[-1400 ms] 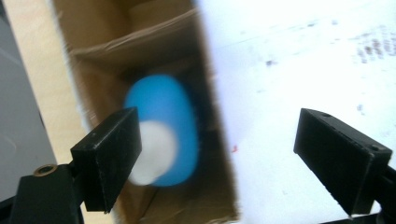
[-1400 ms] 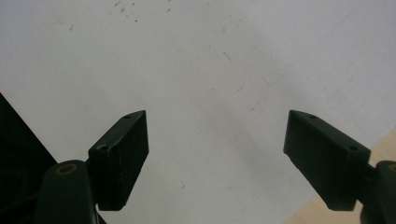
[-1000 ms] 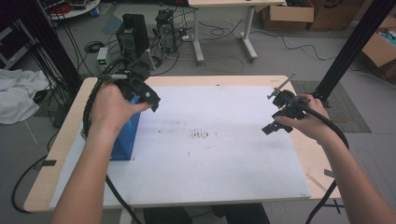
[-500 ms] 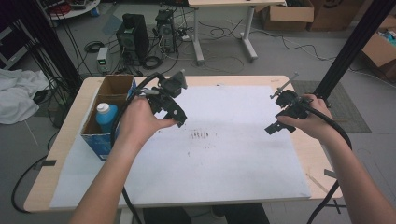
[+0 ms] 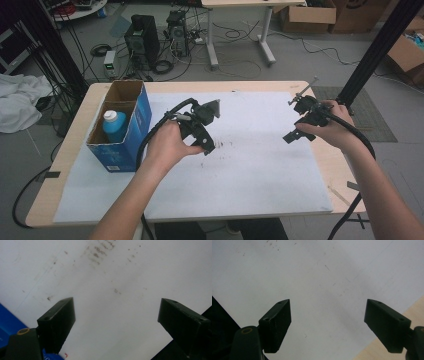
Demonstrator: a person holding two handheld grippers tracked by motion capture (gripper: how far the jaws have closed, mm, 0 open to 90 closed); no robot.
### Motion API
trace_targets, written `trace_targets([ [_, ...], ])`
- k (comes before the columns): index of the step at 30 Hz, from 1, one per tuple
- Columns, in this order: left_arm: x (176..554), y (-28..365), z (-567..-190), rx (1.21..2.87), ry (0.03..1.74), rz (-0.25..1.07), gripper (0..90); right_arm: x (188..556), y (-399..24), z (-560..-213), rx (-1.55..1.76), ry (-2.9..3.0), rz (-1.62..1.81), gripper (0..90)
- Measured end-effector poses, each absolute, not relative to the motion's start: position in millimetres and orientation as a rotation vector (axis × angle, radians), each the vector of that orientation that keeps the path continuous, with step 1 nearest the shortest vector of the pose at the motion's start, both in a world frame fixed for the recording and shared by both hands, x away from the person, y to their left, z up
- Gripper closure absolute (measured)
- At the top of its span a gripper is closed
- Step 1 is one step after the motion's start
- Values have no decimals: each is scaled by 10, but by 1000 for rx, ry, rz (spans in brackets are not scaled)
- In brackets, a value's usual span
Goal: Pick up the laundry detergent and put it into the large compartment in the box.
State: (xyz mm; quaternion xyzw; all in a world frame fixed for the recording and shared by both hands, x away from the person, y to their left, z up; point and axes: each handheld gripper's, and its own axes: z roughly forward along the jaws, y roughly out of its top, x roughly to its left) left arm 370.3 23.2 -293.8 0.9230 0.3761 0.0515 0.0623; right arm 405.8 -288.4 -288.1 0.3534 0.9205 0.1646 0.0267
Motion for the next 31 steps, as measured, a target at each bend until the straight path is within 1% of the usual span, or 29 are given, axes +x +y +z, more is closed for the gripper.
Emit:
trace_targets([
  [11, 3720, 138, -3078, 2819, 1118, 121, 152, 4069, -2877, -2881, 1096, 2845, 506, 216],
  [31, 3725, 130, -3073, 2824, 1117, 118, 152, 4062, -2903, -2881, 1096, 2842, 518, 216],
])
